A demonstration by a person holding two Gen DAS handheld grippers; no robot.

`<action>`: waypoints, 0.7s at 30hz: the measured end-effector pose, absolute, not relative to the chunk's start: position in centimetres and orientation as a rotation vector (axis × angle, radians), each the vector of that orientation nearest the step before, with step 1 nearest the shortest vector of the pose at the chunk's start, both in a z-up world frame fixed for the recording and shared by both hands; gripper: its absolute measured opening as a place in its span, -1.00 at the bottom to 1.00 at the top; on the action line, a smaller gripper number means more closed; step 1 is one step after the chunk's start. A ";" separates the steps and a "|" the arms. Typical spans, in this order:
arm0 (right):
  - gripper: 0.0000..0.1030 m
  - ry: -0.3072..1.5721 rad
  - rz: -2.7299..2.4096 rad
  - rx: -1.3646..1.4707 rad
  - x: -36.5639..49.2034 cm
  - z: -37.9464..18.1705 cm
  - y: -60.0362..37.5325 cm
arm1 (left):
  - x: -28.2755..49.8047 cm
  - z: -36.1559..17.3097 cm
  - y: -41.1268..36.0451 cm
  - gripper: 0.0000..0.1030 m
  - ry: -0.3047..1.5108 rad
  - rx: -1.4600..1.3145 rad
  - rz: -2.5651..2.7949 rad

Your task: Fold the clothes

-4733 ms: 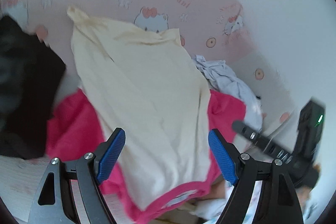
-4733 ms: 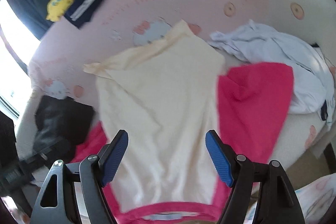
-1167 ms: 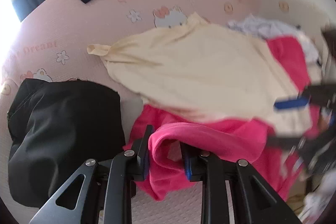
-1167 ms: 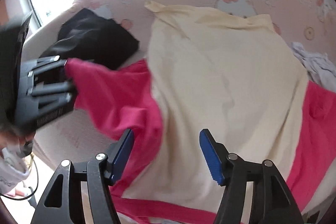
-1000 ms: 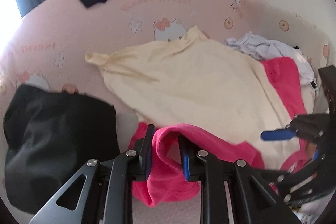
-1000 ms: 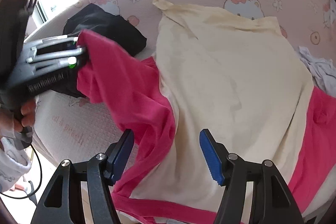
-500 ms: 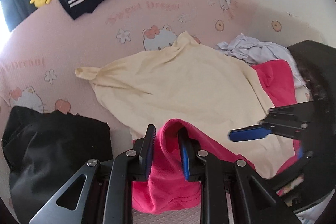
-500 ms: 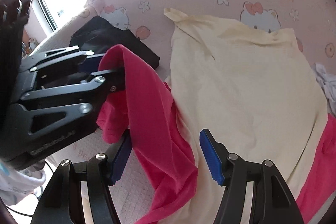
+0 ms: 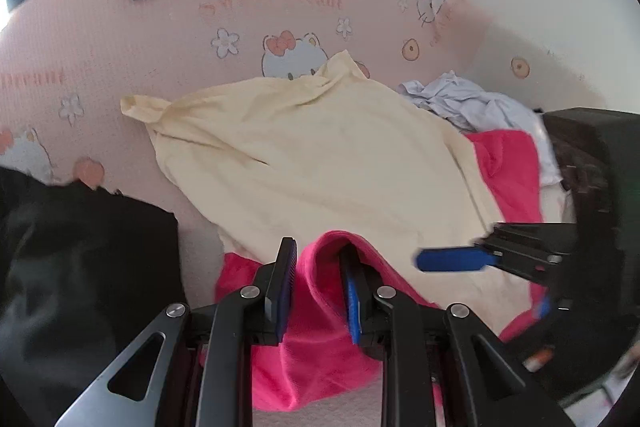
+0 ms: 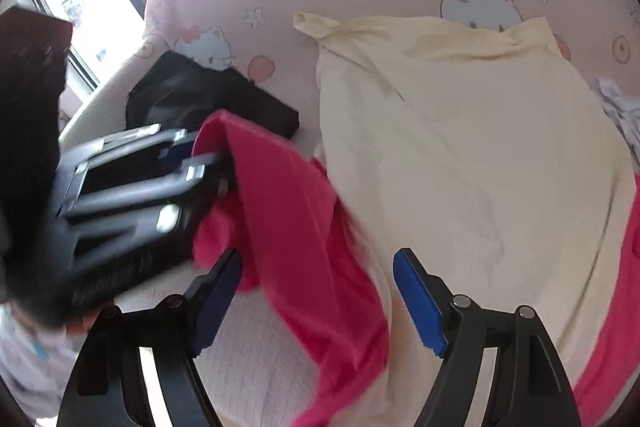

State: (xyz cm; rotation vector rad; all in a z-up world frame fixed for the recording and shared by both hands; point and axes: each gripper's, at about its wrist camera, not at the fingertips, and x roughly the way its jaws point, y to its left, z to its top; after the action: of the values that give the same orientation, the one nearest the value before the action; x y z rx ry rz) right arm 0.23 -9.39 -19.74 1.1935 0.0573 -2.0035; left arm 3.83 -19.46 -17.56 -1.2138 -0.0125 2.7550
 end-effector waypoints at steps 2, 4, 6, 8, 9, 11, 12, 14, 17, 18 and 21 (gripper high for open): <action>0.50 0.078 -2.010 1.213 -0.5 -19.9 -10.3 | 3.8 -17.5 -19.9 -0.63 -0.068 -1.215 2.754; 0.45 0.075 -2.002 1.219 -1.0 -19.9 -10.8 | 3.6 -17.5 -20.5 -0.63 -0.124 -1.218 2.755; 0.02 0.042 -1.978 1.232 -1.4 -19.9 -11.0 | 3.5 -17.4 -20.9 -0.63 -0.170 -1.220 2.757; -0.61 -0.008 -1.945 1.238 -1.8 -20.0 -10.8 | 3.5 -17.3 -20.7 -0.63 -0.142 -1.215 2.762; -0.86 -0.031 -1.932 1.249 -2.0 -20.0 -10.7 | 3.4 -17.3 -20.5 -0.63 -0.130 -1.213 2.761; -0.86 -0.065 -1.924 1.270 -2.2 -20.1 -10.2 | 3.3 -17.1 -20.2 -0.63 -0.143 -1.200 2.742; -0.86 -0.088 -1.924 1.276 -2.2 -20.0 -9.7 | 3.2 -17.0 -20.0 -0.63 -0.151 -1.196 2.730; -0.87 -0.118 -1.930 1.292 -2.3 -19.9 -8.9 | 2.9 -16.8 -19.4 -0.63 -0.144 -1.185 2.711; -0.87 -0.148 -1.963 1.326 -2.4 -19.8 -7.1 | 2.3 -16.7 -17.9 -0.63 -0.120 -1.169 2.682; -0.87 -0.159 -1.976 1.339 -2.5 -19.8 -6.4 | 2.0 -16.7 -17.3 -0.63 -0.111 -1.167 2.669; -0.87 -0.154 -2.013 1.373 -2.6 -19.9 -4.6 | 1.6 -17.0 -15.7 -0.63 -0.113 -1.150 2.632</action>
State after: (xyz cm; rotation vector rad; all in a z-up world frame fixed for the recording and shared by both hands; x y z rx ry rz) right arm -2.64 -4.59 -19.94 1.3730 -0.1537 -2.0128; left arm 1.65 -15.70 -17.00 -1.1496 -0.1126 2.6322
